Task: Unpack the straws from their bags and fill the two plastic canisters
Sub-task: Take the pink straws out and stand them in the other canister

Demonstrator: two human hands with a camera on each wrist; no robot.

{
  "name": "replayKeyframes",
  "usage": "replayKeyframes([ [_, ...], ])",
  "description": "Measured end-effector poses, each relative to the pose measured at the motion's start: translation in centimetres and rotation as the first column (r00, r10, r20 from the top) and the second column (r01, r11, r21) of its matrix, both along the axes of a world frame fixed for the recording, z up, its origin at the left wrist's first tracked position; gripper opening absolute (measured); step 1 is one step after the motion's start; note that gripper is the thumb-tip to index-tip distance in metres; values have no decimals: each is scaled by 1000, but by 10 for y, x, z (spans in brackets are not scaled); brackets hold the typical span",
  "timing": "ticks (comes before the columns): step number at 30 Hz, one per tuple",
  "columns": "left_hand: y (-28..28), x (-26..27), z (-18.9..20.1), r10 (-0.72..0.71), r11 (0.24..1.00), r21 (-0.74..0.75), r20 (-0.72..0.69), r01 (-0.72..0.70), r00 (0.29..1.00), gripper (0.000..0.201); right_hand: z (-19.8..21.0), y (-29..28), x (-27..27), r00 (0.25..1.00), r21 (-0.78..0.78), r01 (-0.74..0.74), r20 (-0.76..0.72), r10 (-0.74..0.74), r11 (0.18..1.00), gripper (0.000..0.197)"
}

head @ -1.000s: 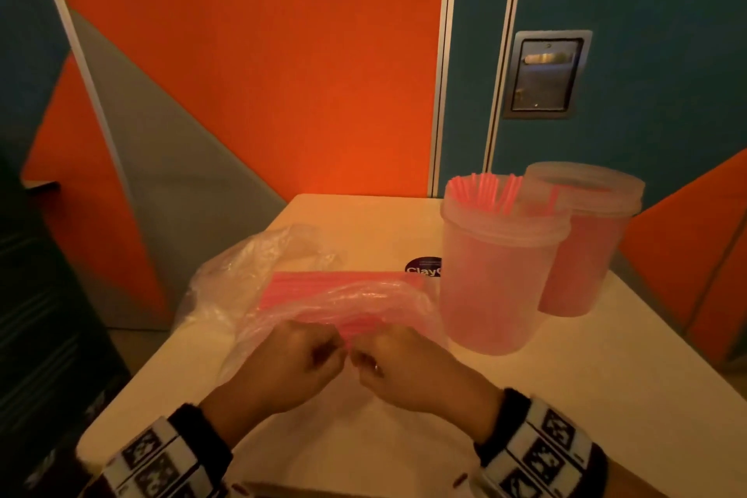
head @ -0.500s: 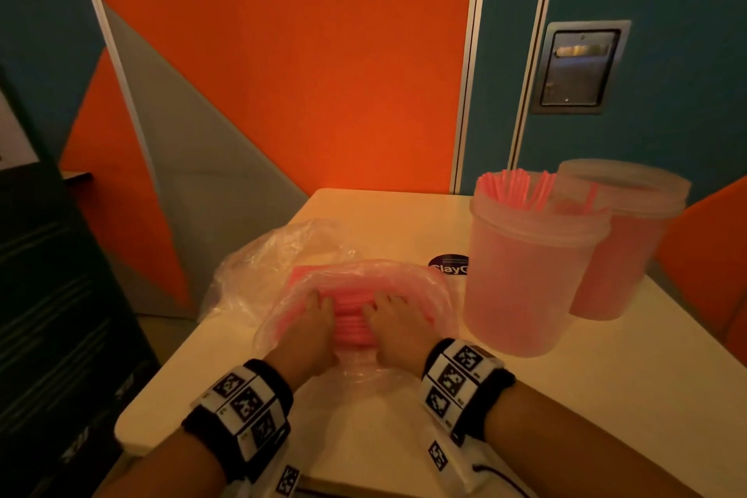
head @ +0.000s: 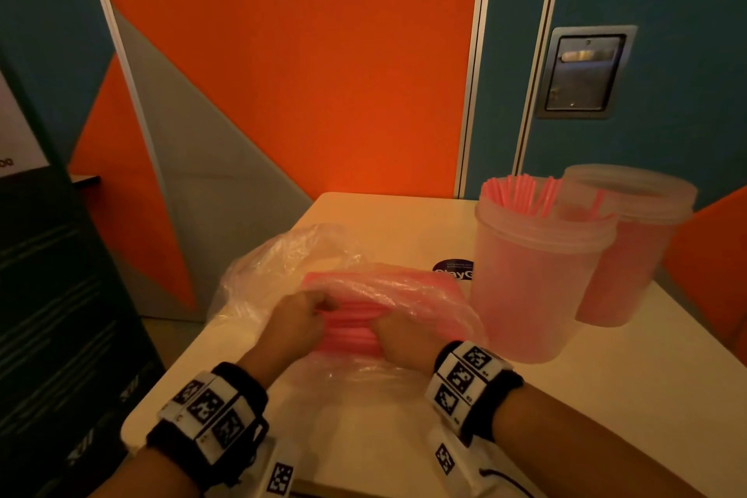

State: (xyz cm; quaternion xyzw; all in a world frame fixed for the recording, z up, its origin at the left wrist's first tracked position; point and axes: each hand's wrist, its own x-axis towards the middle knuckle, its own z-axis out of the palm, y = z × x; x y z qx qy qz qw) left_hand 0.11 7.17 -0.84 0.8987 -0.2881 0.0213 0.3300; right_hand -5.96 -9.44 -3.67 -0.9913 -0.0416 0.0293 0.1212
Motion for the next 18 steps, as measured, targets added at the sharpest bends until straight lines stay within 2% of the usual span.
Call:
replayKeyframes([
  [2,1,3,1,38,990,-135,-23,-41,999,35,0,-7,0,1000,60,-6,2,6,998,22],
  [4,1,3,10,45,945,-312,-173,-98,984,35,3,-11,-3,999,106,-33,19,31,994,20],
  [6,4,7,21,9,882,-437,-352,-173,936,30,8,-12,-10,997,154,-66,47,59,986,20],
  [9,12,17,27,-47,874,-441,-491,-202,870,22,21,-17,-20,993,263,-94,97,71,960,29],
  [11,15,19,22,-57,891,-419,-485,-174,873,17,35,-21,-27,991,360,-87,124,45,929,36],
  [13,13,18,14,-75,934,-348,-423,-86,903,18,48,-24,-36,984,534,-89,177,-8,840,35],
  [15,3,11,8,-117,983,-166,-282,72,952,24,63,-25,-45,971,730,-108,225,-87,675,26],
  [18,-23,-6,5,-247,958,137,-47,251,968,28,83,-26,-53,947,899,-112,225,-227,423,13],
])
